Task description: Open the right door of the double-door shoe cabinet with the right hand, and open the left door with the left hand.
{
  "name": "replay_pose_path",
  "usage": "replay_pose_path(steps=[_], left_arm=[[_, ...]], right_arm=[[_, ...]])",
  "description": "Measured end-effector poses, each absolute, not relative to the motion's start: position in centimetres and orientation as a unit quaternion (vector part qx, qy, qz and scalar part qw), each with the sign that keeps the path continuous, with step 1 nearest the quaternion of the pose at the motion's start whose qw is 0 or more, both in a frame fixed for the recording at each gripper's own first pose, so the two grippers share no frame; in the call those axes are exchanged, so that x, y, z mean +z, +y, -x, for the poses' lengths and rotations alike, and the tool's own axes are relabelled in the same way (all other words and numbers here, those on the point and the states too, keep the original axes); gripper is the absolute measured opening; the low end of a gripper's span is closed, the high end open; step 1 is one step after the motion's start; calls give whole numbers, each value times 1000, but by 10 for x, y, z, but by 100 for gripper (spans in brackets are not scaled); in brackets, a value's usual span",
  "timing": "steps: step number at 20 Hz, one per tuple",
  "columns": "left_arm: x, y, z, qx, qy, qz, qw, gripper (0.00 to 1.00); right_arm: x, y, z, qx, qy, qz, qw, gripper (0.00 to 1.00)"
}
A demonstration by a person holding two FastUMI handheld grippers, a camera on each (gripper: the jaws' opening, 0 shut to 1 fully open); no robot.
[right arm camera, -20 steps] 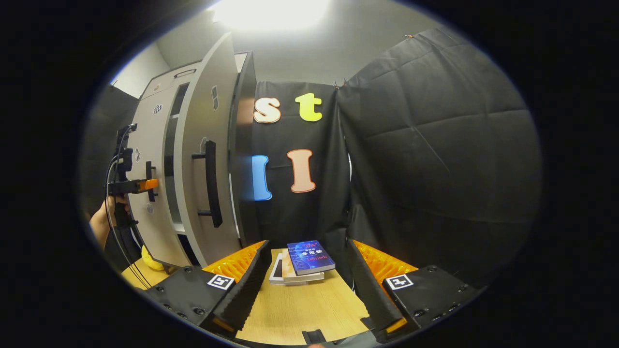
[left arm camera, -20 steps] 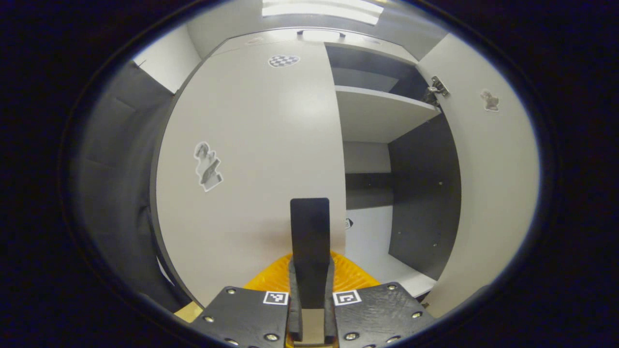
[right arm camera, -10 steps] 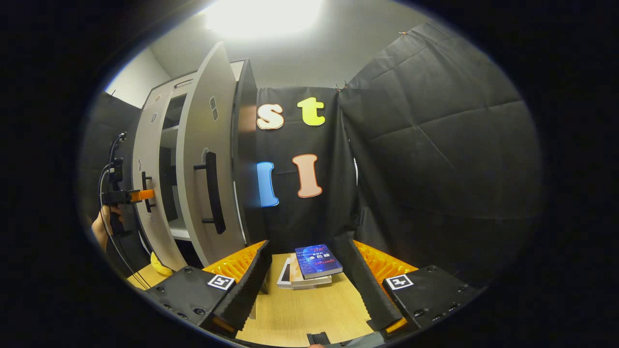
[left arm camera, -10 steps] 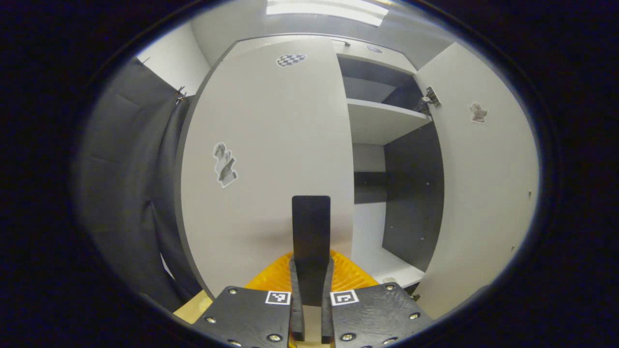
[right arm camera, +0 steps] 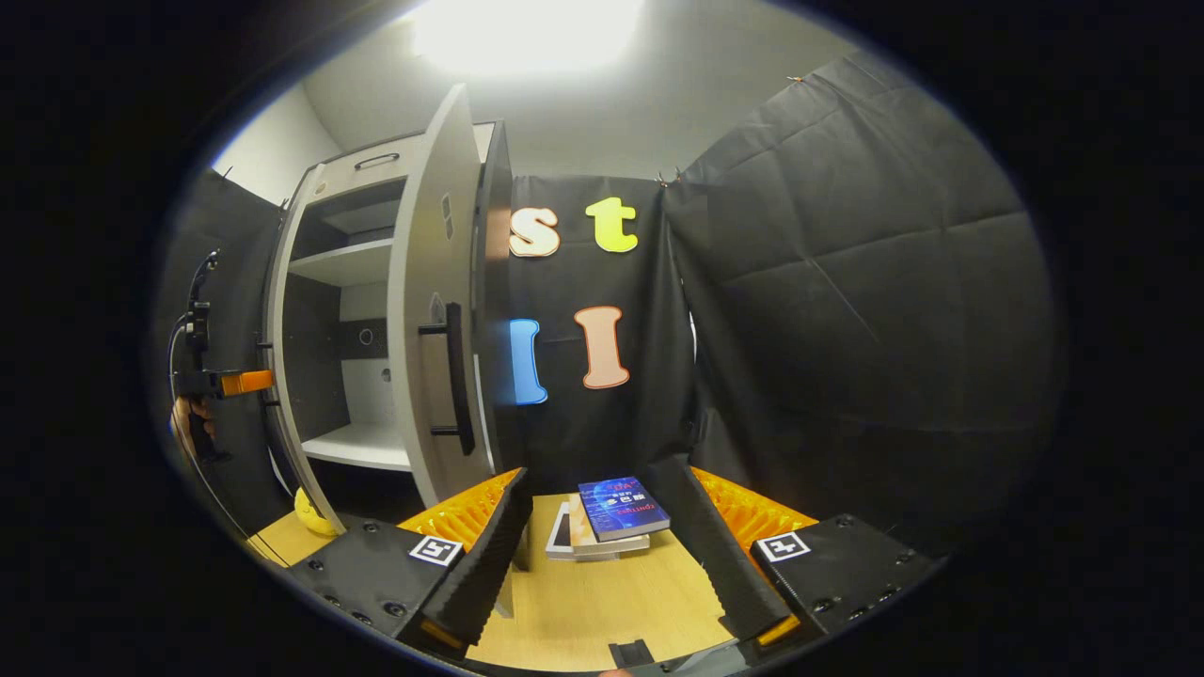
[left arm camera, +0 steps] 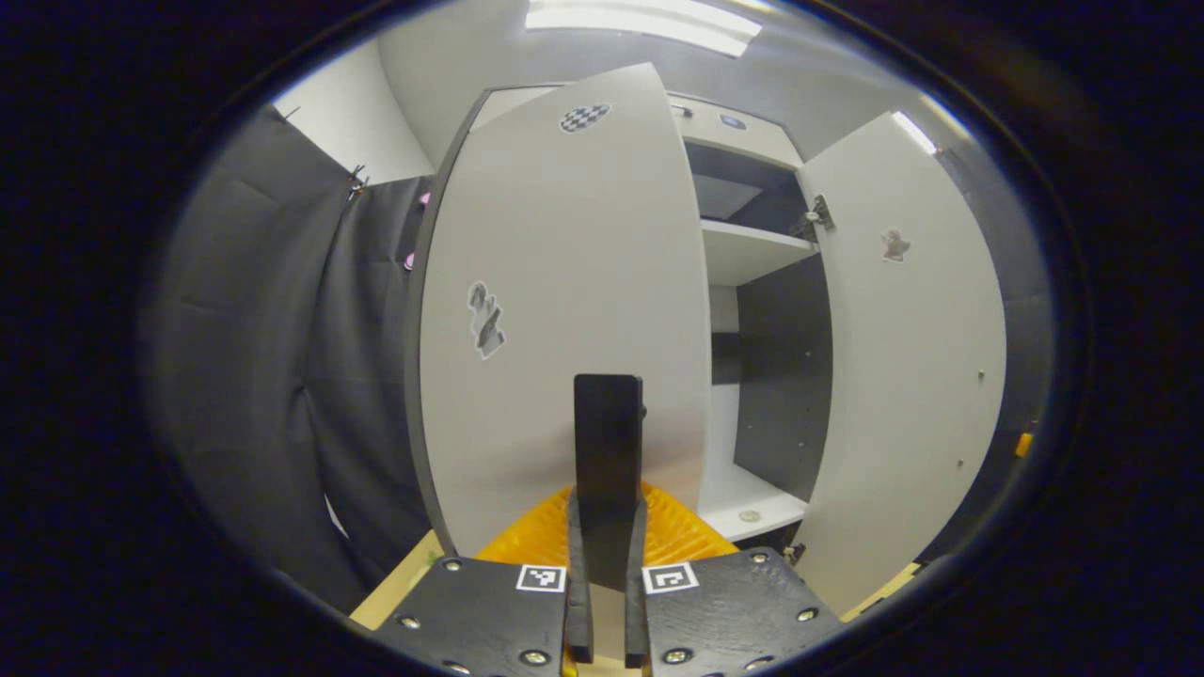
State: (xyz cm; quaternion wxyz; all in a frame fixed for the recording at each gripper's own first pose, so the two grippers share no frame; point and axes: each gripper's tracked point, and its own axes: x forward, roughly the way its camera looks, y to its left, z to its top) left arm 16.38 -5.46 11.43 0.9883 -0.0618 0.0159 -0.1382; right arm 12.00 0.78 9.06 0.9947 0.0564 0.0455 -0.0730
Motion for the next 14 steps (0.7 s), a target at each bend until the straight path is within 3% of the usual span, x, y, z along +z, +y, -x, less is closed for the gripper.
replay_pose_path(steps=[13, 14], left_arm=[[110, 41, -120, -143, 7, 33, 989, 14], [109, 47, -122, -140, 6, 34, 990, 8]], right_arm=[[103, 97, -104, -52, 42, -36, 997, 98], [102, 103, -104, -48, 43, -34, 997, 98]])
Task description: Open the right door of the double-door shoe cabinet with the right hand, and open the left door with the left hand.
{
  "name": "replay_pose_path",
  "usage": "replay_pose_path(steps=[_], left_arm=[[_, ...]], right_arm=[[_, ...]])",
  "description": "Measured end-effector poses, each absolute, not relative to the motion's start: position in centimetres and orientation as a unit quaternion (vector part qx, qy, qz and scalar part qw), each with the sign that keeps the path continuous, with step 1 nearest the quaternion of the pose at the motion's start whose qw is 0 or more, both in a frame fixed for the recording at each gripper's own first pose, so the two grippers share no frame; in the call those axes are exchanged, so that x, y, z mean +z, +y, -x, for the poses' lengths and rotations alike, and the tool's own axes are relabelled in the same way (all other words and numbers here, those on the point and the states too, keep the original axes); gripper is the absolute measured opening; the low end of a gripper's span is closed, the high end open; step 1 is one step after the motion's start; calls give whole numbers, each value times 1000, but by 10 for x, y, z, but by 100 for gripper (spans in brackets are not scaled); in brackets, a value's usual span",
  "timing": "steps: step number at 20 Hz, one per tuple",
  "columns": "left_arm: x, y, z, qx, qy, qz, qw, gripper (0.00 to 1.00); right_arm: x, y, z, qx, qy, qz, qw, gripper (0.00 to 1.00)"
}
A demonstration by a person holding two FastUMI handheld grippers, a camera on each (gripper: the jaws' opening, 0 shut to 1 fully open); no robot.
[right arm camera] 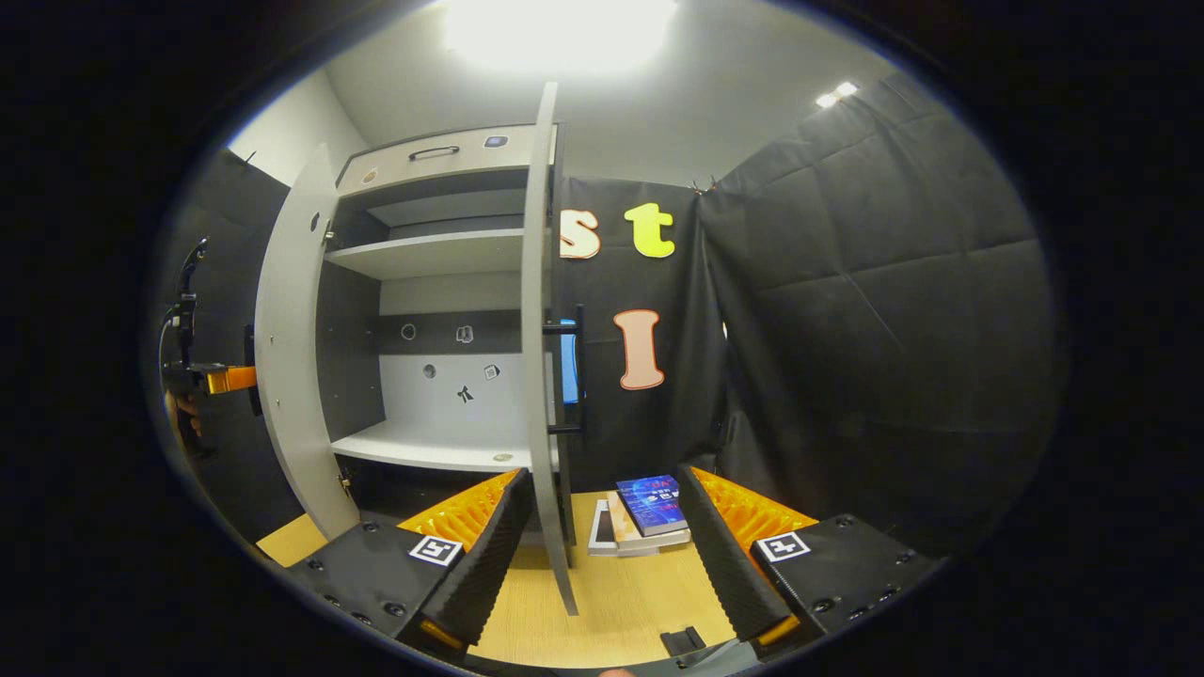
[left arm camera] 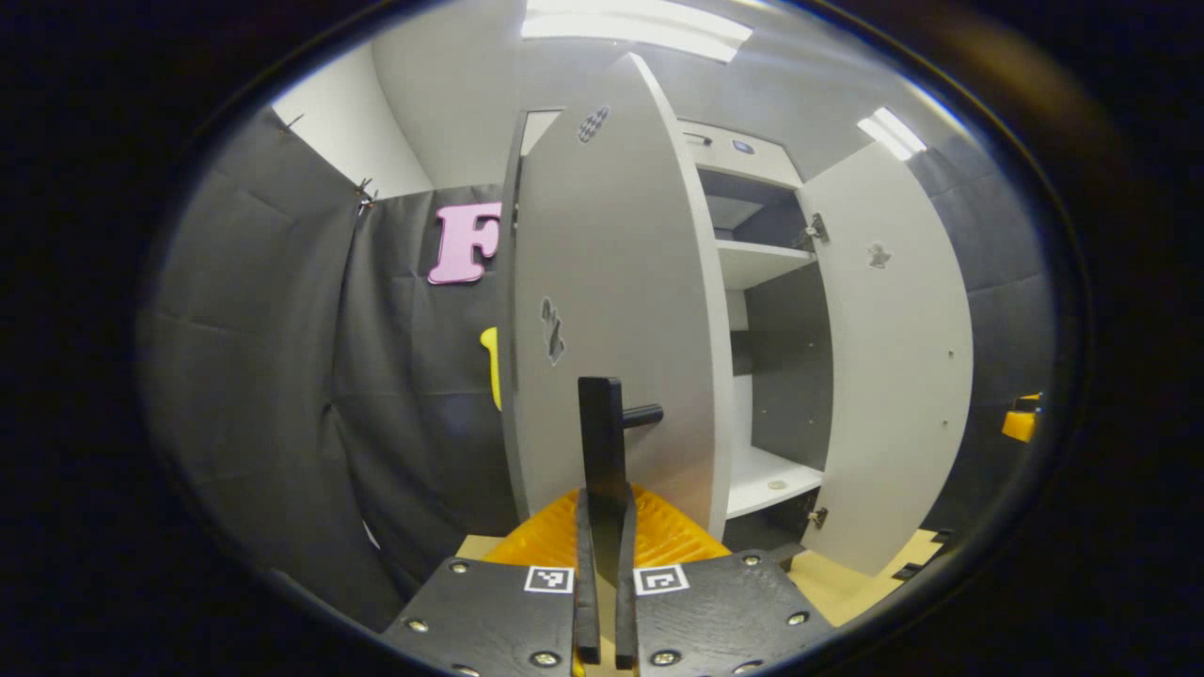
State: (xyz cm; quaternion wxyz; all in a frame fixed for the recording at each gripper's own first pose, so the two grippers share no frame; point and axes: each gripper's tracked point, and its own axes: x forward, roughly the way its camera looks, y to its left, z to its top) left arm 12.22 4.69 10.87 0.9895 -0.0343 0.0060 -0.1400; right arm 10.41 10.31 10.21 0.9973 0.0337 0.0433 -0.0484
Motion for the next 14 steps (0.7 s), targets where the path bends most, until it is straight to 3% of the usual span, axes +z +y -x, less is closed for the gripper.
replay_pose_path(steps=[8, 10, 14], left_arm=[[104, 124, -122, -75, -4, 3, 997, 7], [101, 145, -117, -53, -4, 6, 999, 3], [96, 145, -108, -76, -5, 26, 997, 2]], right_arm=[[105, 142, -97, -29, 44, -26, 998, 98], [106, 147, -95, -27, 43, -27, 998, 98], [108, 155, -93, -25, 44, -31, 998, 98]])
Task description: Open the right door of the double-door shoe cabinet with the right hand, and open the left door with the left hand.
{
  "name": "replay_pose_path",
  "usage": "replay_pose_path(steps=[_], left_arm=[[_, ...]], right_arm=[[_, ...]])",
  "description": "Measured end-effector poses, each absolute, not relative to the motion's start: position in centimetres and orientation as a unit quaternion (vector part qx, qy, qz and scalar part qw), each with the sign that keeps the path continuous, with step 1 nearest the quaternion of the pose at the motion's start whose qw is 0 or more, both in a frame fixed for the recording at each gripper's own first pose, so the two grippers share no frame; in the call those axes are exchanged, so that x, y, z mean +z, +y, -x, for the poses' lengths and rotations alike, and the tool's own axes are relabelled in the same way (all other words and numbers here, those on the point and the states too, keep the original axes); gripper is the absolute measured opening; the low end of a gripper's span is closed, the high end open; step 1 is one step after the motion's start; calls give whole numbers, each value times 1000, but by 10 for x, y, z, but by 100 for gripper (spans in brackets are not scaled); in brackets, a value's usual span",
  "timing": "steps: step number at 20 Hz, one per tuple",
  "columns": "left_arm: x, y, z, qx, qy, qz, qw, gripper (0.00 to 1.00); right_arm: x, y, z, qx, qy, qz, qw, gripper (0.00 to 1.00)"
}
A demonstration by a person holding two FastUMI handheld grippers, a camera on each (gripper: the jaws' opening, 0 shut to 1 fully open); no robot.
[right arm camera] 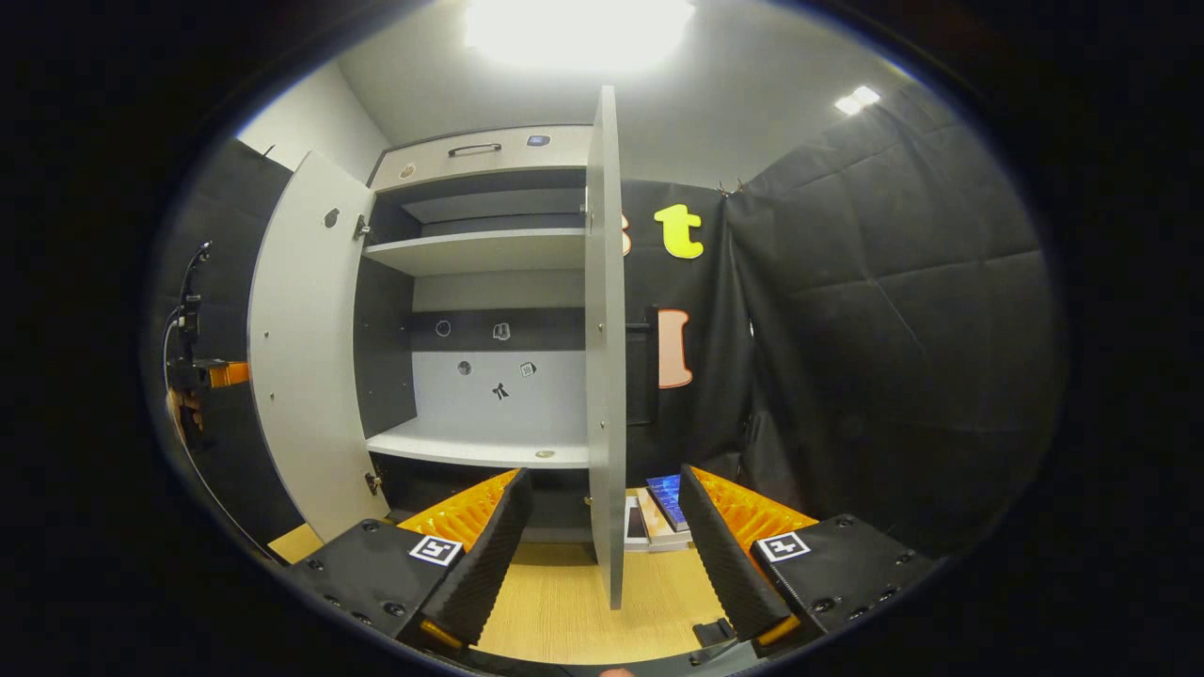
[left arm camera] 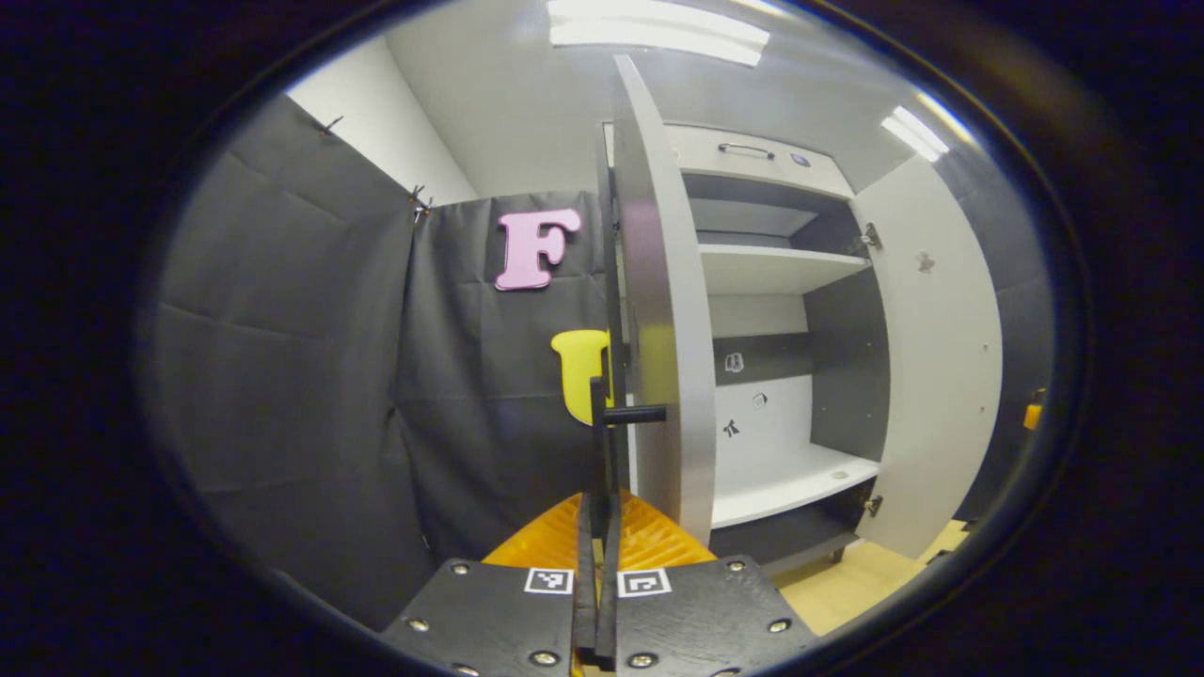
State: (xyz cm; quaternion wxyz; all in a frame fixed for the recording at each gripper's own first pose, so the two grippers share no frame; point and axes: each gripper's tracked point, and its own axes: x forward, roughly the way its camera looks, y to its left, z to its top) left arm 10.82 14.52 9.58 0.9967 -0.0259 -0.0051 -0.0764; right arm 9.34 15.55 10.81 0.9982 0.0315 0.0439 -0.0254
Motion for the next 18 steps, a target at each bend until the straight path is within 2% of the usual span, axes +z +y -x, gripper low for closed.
replay_pose_path(steps=[10, 18], left_arm=[[87, 131, -40, -90, -23, -4, 996, 0], [52, 130, 25, -56, 10, 22, 998, 2]], right_arm=[[113, 176, -68, -33, 28, -26, 999, 98], [103, 174, -68, -16, 25, -16, 999, 98]])
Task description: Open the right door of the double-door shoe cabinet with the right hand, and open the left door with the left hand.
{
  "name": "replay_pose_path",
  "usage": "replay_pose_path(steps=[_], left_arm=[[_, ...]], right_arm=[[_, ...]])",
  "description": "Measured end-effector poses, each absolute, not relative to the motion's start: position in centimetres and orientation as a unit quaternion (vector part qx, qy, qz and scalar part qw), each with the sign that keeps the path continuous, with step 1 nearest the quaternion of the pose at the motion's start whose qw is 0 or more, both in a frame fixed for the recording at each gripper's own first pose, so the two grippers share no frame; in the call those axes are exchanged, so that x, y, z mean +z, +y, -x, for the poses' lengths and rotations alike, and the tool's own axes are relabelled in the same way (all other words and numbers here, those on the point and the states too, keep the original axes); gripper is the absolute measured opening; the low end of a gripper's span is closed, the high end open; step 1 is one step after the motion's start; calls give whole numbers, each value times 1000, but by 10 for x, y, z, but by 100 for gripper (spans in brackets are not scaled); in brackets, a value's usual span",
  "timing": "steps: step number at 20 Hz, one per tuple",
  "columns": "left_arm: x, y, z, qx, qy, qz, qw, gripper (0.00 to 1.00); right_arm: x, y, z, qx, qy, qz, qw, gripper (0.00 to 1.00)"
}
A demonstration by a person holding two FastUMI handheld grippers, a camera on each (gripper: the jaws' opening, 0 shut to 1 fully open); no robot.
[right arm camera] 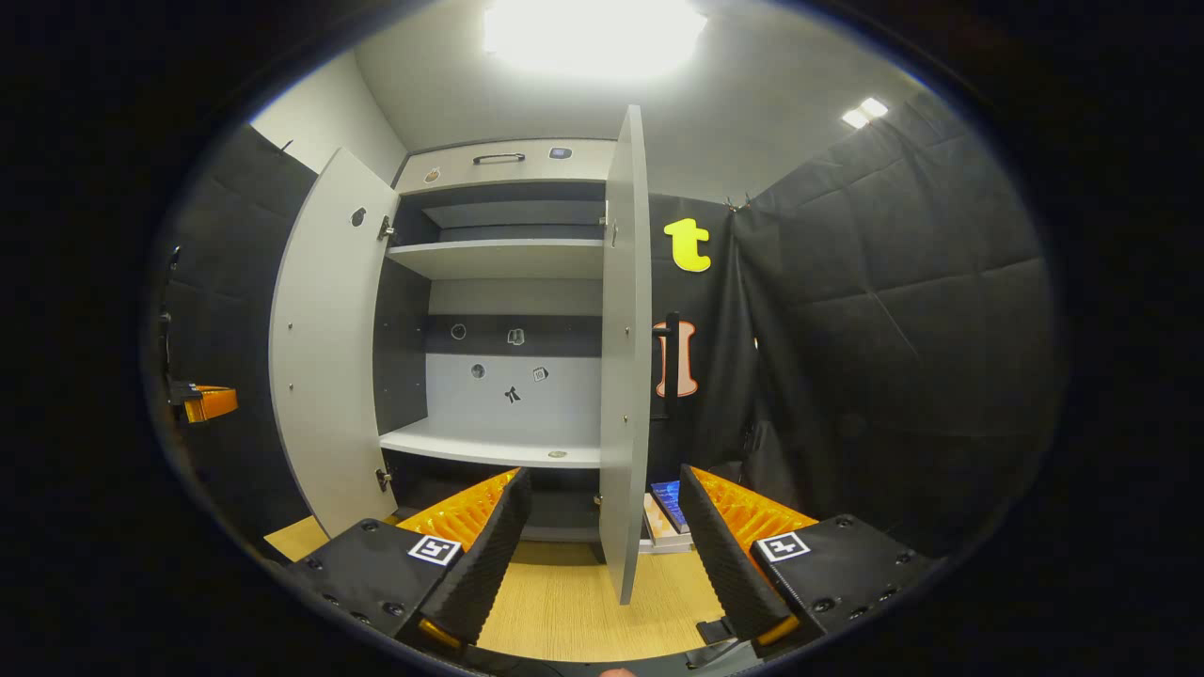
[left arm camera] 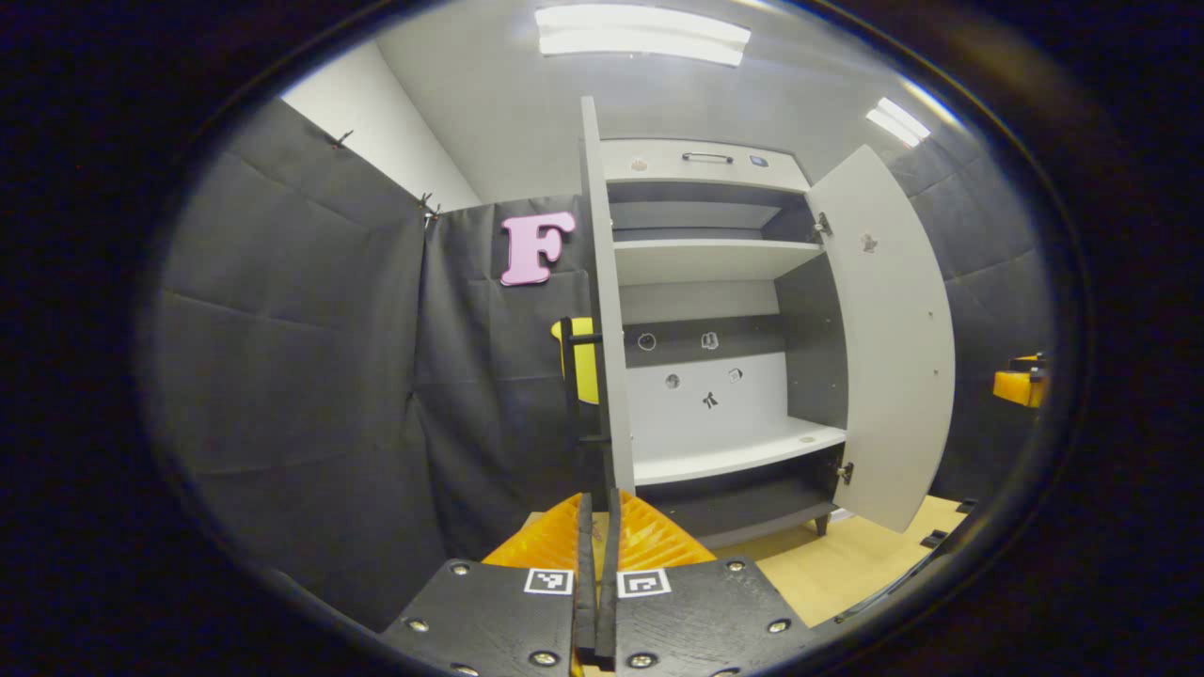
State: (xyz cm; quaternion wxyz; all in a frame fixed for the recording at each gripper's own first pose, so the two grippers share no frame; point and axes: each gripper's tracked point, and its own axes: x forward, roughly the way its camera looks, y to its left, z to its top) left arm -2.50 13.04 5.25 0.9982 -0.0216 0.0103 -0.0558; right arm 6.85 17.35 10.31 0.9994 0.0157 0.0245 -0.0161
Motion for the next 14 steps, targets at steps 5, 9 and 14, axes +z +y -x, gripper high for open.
replay_pose_path(steps=[5, 9, 14], left_arm=[[56, 115, 62, -37, -7, 32, 999, 2], [59, 97, 82, -29, -18, 21, 999, 0], [54, 82, 97, -24, -6, 18, 1000, 29]], right_arm=[[98, 162, -64, -3, 16, -19, 1000, 98], [93, 153, -61, -2, 12, -28, 1000, 98], [90, 147, -57, 0, 4, -32, 999, 98]])
